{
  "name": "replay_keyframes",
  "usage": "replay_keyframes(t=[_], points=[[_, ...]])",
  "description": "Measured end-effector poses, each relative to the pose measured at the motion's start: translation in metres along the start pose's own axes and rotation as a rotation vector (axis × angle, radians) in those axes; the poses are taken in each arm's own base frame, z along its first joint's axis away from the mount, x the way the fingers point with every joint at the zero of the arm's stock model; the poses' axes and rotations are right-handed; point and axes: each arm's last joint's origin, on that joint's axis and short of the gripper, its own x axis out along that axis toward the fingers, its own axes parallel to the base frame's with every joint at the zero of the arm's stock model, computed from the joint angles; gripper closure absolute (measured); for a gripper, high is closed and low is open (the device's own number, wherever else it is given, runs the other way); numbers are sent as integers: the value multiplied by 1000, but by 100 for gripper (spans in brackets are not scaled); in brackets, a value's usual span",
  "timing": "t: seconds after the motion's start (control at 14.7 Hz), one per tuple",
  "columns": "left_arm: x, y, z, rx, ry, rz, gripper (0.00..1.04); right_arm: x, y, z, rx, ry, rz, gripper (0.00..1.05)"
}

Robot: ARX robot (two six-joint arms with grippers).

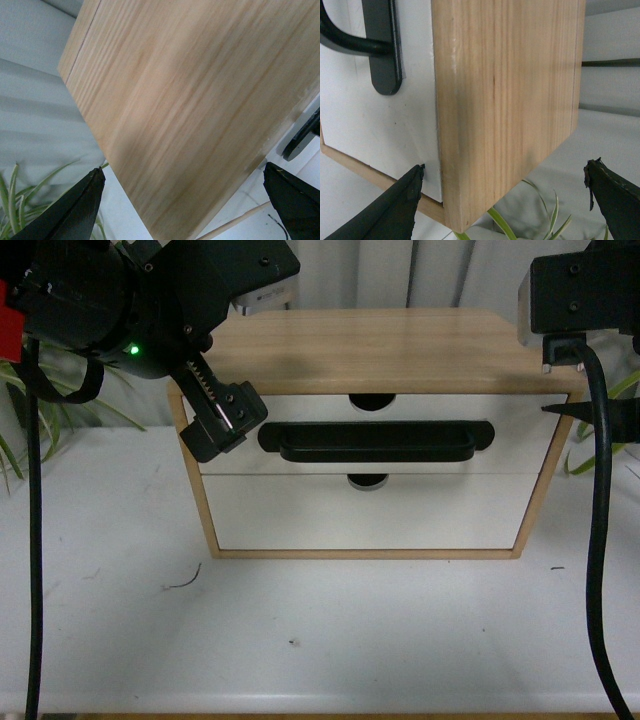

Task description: Close drawer sideways

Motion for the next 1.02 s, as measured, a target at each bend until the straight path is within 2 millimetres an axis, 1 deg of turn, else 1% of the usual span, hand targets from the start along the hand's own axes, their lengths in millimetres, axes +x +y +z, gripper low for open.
replay_keyframes(t=[0.07,0.2,0.27,0.34,0.41,0.48,0.54,0.61,0.68,0.75,0.82,0.88,0.95,1.02], points=[[-6,-1,2,-37,-26,-47,7,-6,2,4,50,-35,18,6],[-40,5,1,-163,-154,-85,7,-29,3,10,190,-138,-18,6],[-54,11,1,-212,-213,-73,7,-39,2,9,262,-168,-41,6],[-73,20,-4,-291,-269,-23,7,-51,0,6,354,-188,-81,6],[-91,31,-14,-380,-293,35,7,-63,-1,-1,483,-181,-151,6],[-107,37,-29,-487,-311,97,7,-78,-3,-7,642,-178,-219,6],[-123,41,-48,-587,-343,151,7,-94,1,-13,803,-195,-267,6],[-136,44,-66,-696,-337,217,7,-108,8,-16,962,-220,-296,6],[-153,43,-89,-786,-322,314,7,-127,20,-18,1140,-248,-323,6],[-168,38,-113,-875,-295,382,7,-145,31,-20,1305,-266,-353,6],[-180,31,-131,-938,-248,432,7,-160,39,-18,1404,-287,-398,7],[-189,27,-141,-941,-296,457,11,-170,45,-10,1385,-271,-537,15],[-201,21,-149,-926,-349,447,20,-181,57,-2,1390,-231,-609,24],[-212,4,-154,-917,-390,426,33,-193,80,7,1410,-172,-647,37]])
